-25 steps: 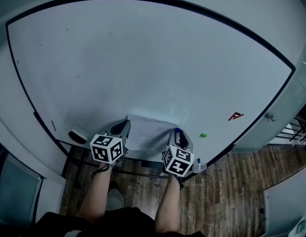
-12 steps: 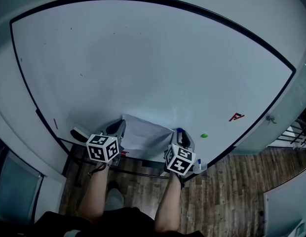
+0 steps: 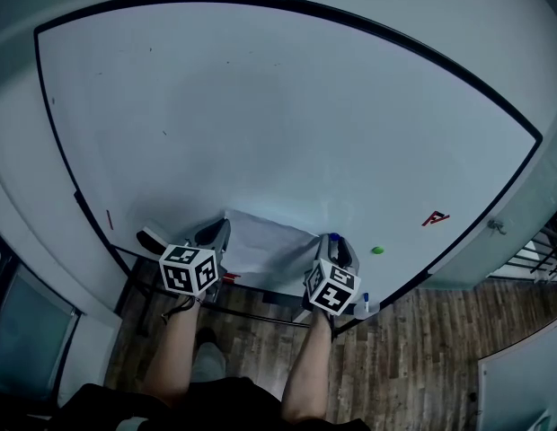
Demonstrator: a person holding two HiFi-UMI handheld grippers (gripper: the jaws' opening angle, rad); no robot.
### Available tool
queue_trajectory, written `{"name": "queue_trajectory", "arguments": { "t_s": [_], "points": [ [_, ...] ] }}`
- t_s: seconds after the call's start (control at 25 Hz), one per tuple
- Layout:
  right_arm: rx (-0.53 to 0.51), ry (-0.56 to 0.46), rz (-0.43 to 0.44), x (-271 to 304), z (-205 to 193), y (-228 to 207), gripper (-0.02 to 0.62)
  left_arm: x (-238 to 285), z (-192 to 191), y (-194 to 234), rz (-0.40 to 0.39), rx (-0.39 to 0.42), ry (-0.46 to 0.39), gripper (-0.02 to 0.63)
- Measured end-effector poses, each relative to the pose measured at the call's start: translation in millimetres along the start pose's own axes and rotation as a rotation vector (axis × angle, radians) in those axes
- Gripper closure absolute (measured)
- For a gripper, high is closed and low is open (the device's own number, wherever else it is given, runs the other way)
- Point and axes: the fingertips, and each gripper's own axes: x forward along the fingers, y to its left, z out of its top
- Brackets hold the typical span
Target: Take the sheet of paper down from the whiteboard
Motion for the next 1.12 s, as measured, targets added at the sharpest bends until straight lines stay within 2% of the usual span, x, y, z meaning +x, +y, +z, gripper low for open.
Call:
{"name": "queue_trajectory", "arguments": {
  "t_s": [0.4, 0.68, 1.12],
  "points": [
    [0.000, 0.017, 0.036, -20.7, -7.1, 8.0, 0.443, -21.3, 1.7, -0.3, 0.020, -0.013, 0.005, 0.586],
    [0.015, -0.003, 0.113, -45.1, -12.3, 22.5, 0.446, -36.1, -5.3, -4.7, -0.003, -0.016, 0.013, 0.586],
    [0.013, 0.011, 0.139, -129.7, -31.3, 43.4, 0.532, -100.8, -23.7, -32.5, -0.050, -0.020, 0.041, 0.586]
  ]
}}
